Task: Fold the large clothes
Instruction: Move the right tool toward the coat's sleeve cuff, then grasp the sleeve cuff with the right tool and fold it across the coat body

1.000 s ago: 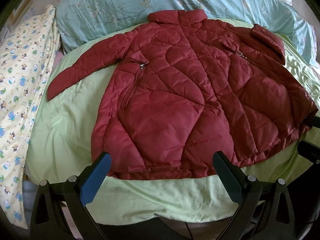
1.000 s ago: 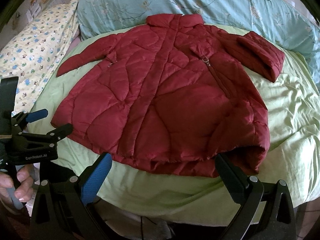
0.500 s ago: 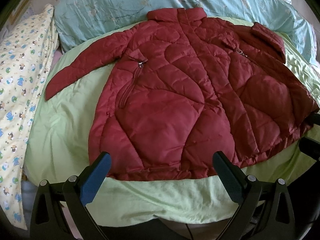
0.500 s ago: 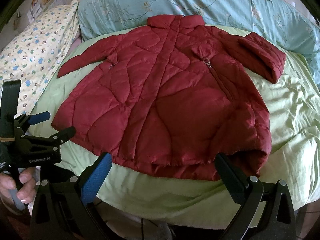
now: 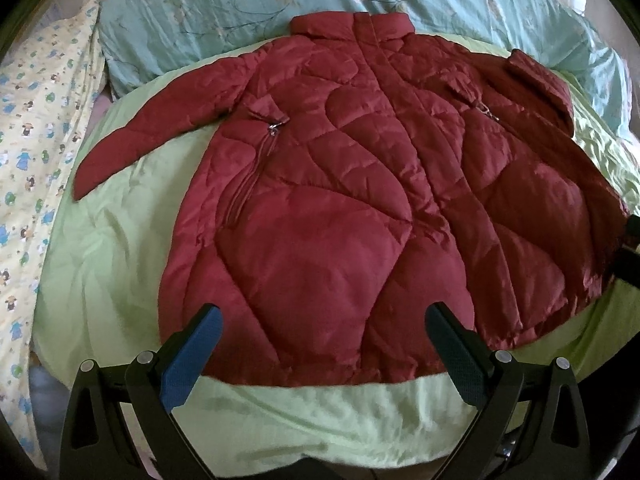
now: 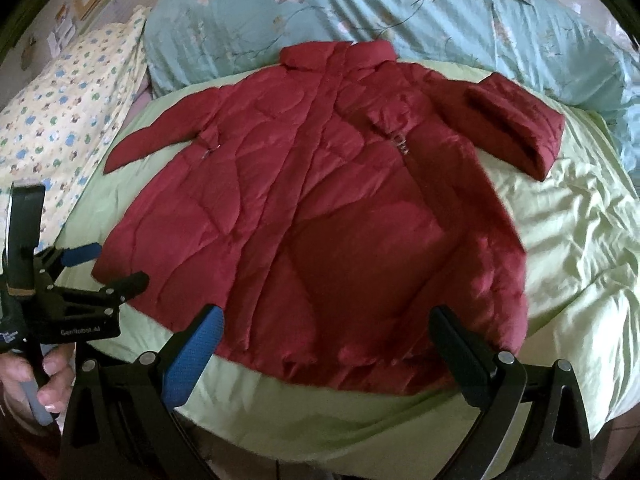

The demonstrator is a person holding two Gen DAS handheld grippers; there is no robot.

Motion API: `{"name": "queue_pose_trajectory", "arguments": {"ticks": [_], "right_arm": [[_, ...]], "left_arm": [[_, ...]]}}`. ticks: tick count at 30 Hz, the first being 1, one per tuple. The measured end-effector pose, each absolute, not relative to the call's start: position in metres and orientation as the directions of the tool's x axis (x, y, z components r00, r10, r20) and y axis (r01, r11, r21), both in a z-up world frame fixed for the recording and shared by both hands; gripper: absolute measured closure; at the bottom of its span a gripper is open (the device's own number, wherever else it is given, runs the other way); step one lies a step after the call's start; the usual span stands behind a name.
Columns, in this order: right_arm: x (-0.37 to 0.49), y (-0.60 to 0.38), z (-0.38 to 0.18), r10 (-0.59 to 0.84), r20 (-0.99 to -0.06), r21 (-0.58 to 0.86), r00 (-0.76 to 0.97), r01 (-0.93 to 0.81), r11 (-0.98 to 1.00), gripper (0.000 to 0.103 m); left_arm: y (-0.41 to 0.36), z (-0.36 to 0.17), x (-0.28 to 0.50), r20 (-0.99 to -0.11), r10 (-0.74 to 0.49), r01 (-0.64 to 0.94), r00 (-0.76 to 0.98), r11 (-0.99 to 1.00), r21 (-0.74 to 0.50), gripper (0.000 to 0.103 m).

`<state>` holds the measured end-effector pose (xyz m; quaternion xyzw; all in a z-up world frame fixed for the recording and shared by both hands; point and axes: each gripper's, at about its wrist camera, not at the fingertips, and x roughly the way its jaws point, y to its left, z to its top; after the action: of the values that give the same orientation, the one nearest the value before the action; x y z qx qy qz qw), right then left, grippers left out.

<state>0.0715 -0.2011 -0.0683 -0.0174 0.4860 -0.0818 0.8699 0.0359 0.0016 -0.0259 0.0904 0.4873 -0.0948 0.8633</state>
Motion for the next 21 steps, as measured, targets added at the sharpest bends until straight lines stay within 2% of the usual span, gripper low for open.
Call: {"name": "queue_pose_trajectory", "arguments": {"ticks": [7,15,21], "right_arm": [[0.091,-0.231,-0.053,-0.189,-0.833,-0.112,0.520,0.175,0.978,0.002],[0.127,-0.286,-0.021,-0.277,-0.789,-0.162,0.548,0.249,0.955,0.002],[0.173,-0.357,-0.015,-0.313,-0.785,-0.134,0.535,0.347,0.928,0.013]], "left_arm": [[0.011,-0.026,0.059,-0.864,-0.097,0.242,0.494,0.970,0.029,0.001],[0.017,-0.032,0.097,-0.870,-0.057,0.201,0.490,0.978,0.048,0.001],[0.017,-0.037,0.124,-0.869,-0.077,0.177,0.490,0.984,0.012,0.001]]}}
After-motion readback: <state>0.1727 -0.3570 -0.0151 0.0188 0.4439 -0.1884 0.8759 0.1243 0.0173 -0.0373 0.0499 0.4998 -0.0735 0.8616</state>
